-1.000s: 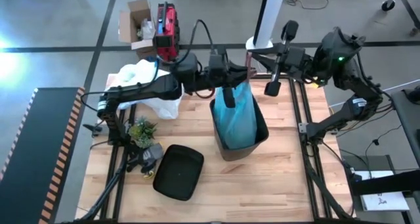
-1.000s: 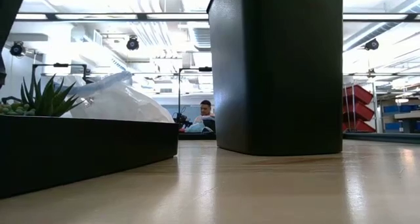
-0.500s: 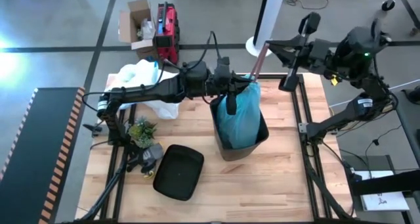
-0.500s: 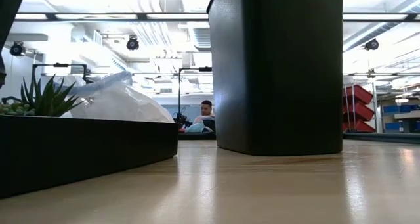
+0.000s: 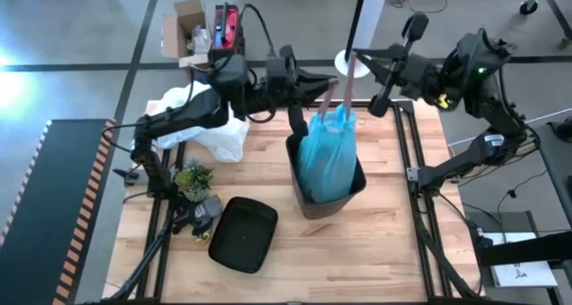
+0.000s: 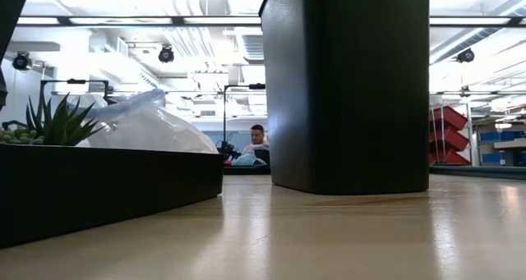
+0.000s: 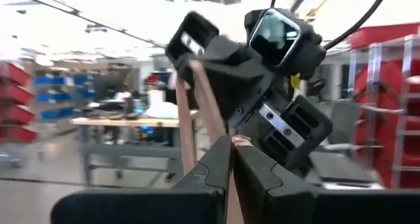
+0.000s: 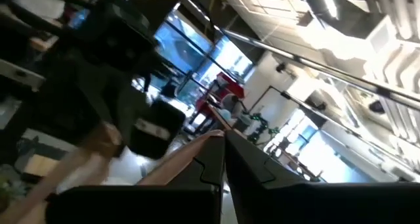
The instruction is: Place trash/remove bag and relplace
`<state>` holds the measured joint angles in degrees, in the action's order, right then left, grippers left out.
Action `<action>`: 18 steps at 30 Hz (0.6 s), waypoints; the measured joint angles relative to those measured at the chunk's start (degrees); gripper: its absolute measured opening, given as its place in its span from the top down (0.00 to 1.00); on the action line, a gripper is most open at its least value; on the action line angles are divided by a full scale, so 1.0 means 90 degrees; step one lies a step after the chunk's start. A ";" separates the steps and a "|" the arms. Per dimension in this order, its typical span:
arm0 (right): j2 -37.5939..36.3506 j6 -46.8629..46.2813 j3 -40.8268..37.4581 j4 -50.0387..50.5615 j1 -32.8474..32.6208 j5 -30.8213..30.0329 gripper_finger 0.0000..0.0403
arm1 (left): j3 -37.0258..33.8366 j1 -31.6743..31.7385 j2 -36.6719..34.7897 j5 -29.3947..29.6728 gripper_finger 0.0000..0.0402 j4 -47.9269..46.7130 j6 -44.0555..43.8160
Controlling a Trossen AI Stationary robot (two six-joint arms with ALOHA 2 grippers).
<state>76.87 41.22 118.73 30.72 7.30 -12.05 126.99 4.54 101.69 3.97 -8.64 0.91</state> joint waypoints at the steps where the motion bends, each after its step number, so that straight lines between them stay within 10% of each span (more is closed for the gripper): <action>1: 0.0002 -0.0085 0.0001 -0.0007 0.0059 0.0056 1.00 | 0.0110 -0.0036 -0.0005 0.0151 0.99 -0.0101 0.0123; 18: 0.0147 -0.1566 -0.0140 0.0037 0.0201 0.1228 1.00 | 0.0888 -0.0127 -0.0290 0.0505 1.00 -0.0034 0.0347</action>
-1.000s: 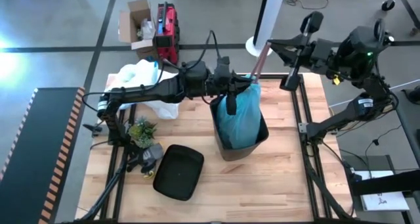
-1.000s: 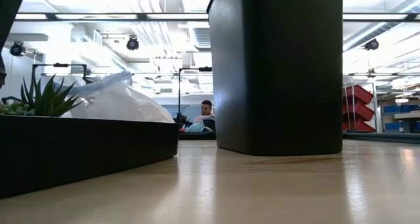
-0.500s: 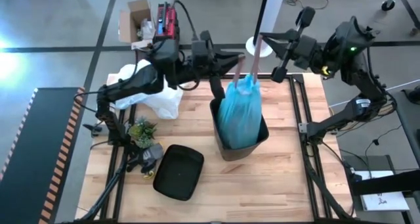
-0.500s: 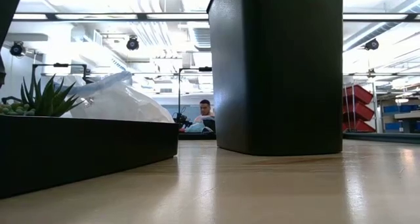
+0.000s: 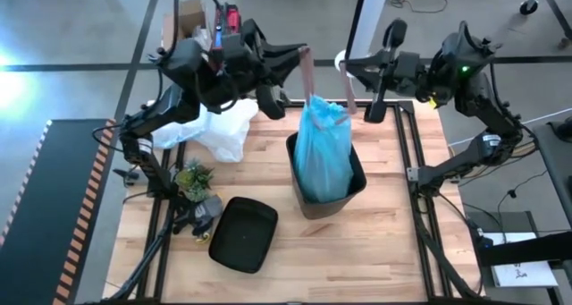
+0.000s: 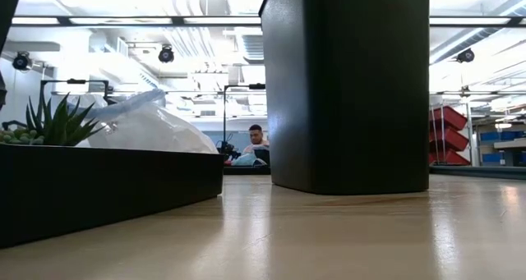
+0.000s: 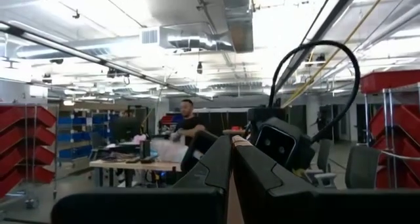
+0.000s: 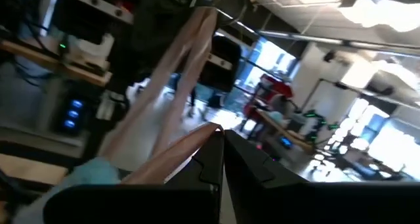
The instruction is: Place trash/remove bag and relplace
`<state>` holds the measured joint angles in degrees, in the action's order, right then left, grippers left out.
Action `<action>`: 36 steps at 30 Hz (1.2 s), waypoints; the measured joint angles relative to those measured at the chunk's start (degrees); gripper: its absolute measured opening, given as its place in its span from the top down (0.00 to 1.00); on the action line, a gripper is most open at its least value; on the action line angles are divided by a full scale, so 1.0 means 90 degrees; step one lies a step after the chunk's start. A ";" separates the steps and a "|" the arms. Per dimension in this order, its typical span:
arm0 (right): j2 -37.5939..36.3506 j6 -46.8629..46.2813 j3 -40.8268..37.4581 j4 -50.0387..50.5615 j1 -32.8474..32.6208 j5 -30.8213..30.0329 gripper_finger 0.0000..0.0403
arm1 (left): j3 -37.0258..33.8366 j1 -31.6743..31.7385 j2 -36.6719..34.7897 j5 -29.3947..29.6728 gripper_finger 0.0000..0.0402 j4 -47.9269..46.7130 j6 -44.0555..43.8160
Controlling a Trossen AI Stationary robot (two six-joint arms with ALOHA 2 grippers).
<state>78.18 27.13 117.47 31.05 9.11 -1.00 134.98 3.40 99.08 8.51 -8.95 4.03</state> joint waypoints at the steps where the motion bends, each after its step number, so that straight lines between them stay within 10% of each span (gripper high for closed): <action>1: 0.0013 -0.0109 0.0000 0.0000 -0.0003 0.0082 1.00 | 0.0002 0.0000 -0.0008 0.0000 1.00 -0.0004 -0.0002; 28: 0.0443 -0.0470 0.0000 -0.1783 -0.0584 0.0388 1.00 | -0.0013 -0.0095 -0.0002 0.0009 0.98 0.0003 0.0087; 36: 0.0476 -0.0785 0.0255 -0.1725 -0.0604 -0.0115 0.83 | -0.0013 -0.0092 0.0001 0.0257 0.98 0.0550 0.0166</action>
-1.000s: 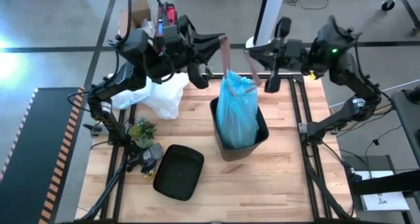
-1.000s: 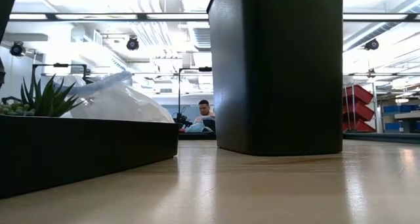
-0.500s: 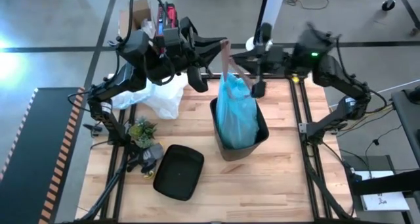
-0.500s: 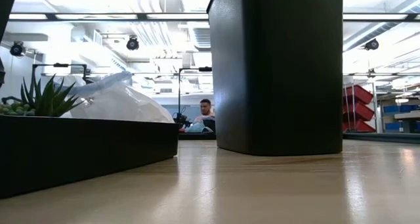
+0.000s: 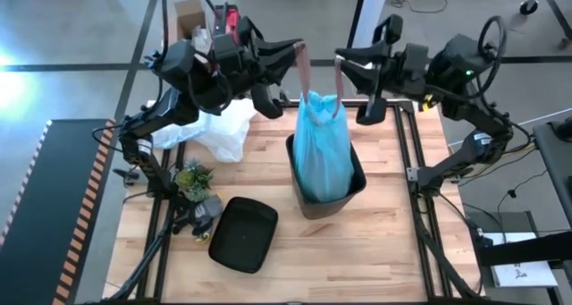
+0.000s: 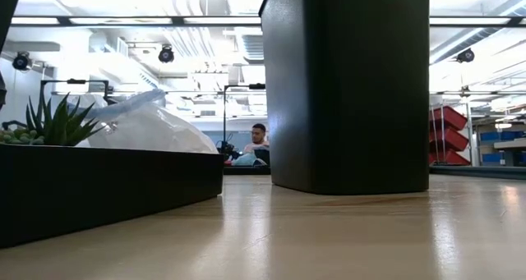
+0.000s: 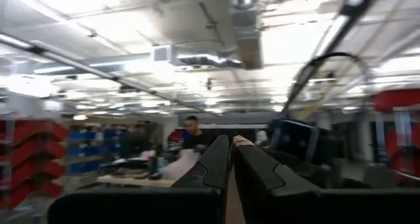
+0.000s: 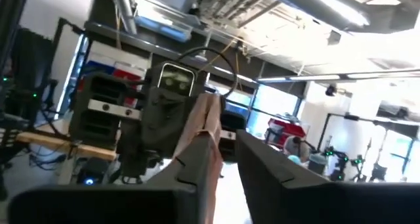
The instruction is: Place trash/remove bag and relplace
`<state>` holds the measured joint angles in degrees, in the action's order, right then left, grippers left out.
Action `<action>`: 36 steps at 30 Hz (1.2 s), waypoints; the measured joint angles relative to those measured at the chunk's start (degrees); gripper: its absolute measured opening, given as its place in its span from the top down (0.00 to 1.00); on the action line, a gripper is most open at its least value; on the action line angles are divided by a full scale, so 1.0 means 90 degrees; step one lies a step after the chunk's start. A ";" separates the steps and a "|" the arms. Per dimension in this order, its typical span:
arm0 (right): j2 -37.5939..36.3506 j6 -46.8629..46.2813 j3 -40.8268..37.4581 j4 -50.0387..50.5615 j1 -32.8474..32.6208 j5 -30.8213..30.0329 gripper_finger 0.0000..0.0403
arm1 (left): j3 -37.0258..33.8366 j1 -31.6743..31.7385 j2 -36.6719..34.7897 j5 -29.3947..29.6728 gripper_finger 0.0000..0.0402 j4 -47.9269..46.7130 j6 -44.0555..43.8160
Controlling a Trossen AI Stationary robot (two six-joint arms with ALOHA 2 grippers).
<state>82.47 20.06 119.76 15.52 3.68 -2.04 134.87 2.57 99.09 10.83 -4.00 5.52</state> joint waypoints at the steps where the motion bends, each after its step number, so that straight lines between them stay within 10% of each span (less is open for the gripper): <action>1: 0.0017 -0.0026 0.0021 0.0001 -0.0004 -0.0123 0.80 | 0.0000 0.0000 0.0000 0.0151 0.98 0.0002 0.0002; 15: 0.0334 0.0051 0.0163 0.0288 0.0012 -0.0510 0.60 | -0.0061 0.0007 0.0092 0.0420 0.97 -0.0560 -0.0054; 26: 0.0736 0.0140 0.0717 0.1050 0.0010 -0.0765 0.52 | -0.0068 0.0016 0.0198 0.0196 0.76 -0.0513 -0.0121; 36: 0.0754 0.0266 0.0724 0.0972 0.0010 -0.0773 0.70 | -0.0073 -0.0007 0.0202 0.0068 0.69 -0.0518 -0.0189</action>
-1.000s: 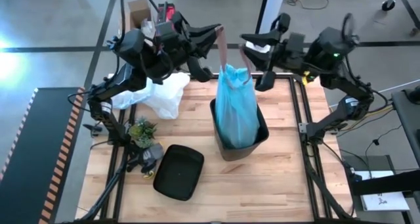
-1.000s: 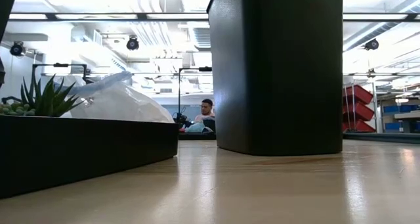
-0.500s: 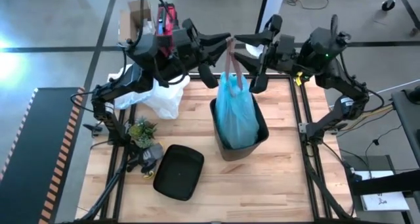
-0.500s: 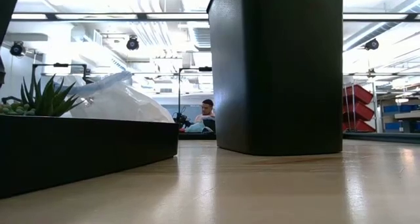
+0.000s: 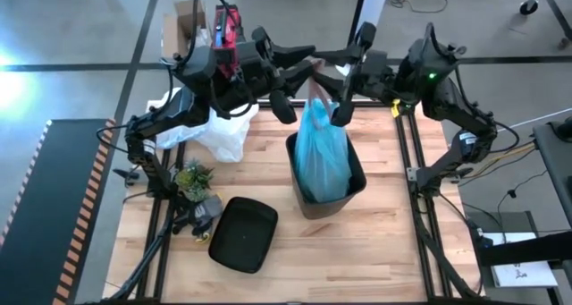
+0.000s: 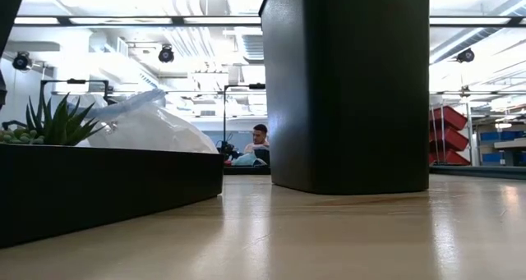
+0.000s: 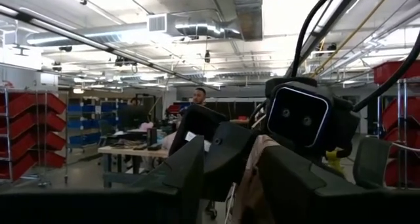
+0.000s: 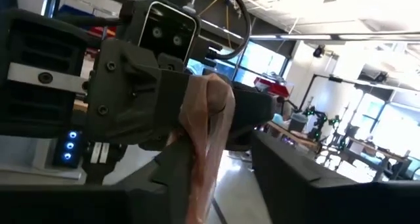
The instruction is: Place trash/remove bag and relplace
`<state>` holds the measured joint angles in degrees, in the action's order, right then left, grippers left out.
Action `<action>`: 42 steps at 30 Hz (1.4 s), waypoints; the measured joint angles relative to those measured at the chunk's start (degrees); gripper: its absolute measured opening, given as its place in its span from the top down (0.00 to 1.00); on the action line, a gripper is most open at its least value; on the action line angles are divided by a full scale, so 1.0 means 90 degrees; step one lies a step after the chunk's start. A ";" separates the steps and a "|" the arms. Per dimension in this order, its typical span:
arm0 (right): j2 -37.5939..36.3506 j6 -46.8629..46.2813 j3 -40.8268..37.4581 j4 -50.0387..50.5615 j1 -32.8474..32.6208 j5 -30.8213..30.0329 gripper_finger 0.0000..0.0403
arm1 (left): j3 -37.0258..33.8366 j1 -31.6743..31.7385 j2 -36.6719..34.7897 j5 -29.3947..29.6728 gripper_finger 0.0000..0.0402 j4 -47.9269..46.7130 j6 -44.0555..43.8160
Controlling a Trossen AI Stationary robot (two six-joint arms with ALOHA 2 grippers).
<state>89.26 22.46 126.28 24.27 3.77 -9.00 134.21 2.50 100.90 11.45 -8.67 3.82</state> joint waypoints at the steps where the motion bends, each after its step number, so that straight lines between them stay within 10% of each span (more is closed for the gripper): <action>1: -0.0016 0.0031 0.0000 -0.0023 0.0000 0.0000 0.75 | 0.0000 -0.0002 0.0000 0.0000 0.69 0.0004 -0.0013; 6: -0.0066 0.0073 0.0000 -0.0120 0.0000 0.0004 0.98 | 0.0000 -0.0007 0.0000 0.0002 0.69 -0.0051 -0.0098; 24: -0.0455 0.0312 -0.0002 -0.0385 0.0000 -0.0252 1.00 | -0.0002 -0.0047 -0.0399 0.0580 0.45 -0.2745 -0.0059; 32: -0.0443 0.1551 -0.0005 -0.2683 -0.0001 -0.0605 1.00 | -0.0095 -0.0339 -0.0386 0.0778 0.41 -0.5487 -0.0652; 42: -0.0514 0.3550 0.0449 -0.5750 0.0000 -0.1110 1.00 | -0.0684 -0.1065 -0.0389 0.0905 0.40 -0.6265 -0.0721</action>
<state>84.64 54.41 130.32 -27.48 3.77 -18.99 128.06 -7.08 97.40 19.59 -65.05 -2.67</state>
